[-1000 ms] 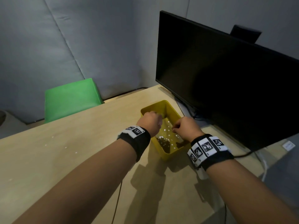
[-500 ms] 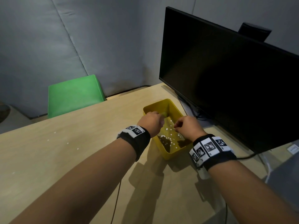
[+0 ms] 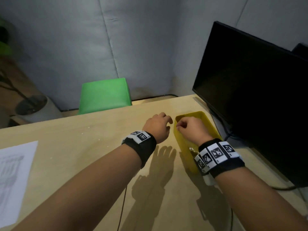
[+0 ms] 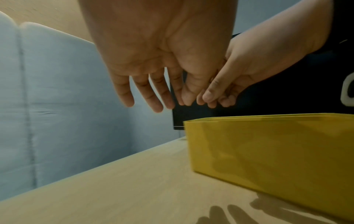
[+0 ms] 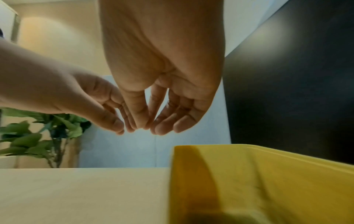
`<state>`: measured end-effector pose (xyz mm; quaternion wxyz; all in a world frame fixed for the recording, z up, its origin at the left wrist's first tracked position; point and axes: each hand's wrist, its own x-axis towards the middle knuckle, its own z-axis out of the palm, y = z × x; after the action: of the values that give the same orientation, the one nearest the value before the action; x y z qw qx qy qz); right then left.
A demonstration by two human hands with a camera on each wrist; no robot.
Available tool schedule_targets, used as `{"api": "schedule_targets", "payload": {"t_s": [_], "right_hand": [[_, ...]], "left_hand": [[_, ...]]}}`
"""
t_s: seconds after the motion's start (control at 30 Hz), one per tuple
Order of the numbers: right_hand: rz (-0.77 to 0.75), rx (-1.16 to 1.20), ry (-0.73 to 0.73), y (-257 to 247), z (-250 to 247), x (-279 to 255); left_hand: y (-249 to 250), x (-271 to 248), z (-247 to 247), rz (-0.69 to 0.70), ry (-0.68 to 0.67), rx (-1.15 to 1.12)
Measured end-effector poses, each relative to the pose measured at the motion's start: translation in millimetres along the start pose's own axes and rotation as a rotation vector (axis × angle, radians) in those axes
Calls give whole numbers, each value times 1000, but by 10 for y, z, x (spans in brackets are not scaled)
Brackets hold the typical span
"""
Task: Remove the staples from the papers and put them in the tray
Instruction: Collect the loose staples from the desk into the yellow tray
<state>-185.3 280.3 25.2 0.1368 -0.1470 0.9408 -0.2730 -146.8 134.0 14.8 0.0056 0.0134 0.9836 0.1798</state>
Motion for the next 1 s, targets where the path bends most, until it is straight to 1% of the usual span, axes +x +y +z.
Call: {"api": "schedule_targets", "payload": {"t_s": [0.13, 0.23, 0.37, 0.5, 0.6, 0.73, 0.83, 1.0], "right_hand": [[-109, -20, -48, -555, 348, 101], [-182, -54, -123, -905, 682, 116], [-223, -119, -250, -1203, 1152, 122], [-226, -189, -371, -1349, 1559, 133], [-241, -243, -421, -1406, 1814, 157], [-246, -300, -422, -1443, 2045, 167], [-249, -355, -425, -1450, 2105, 171], [-250, -393, -414, -1449, 2134, 152]], "left_hand": [[-643, -277, -189, -152, 10, -1], [-1165, -560, -269, -295, 3, -4], [-1751, -924, -285, -435, -42, 20], [-2165, -1154, -262, -536, -114, 23], [-2339, -1233, -222, -558, -156, 31], [-2437, -1264, -138, -541, -241, 75], [-2446, -1269, -70, -507, -298, 119], [-2432, -1236, 4, -485, -326, 156]]}}
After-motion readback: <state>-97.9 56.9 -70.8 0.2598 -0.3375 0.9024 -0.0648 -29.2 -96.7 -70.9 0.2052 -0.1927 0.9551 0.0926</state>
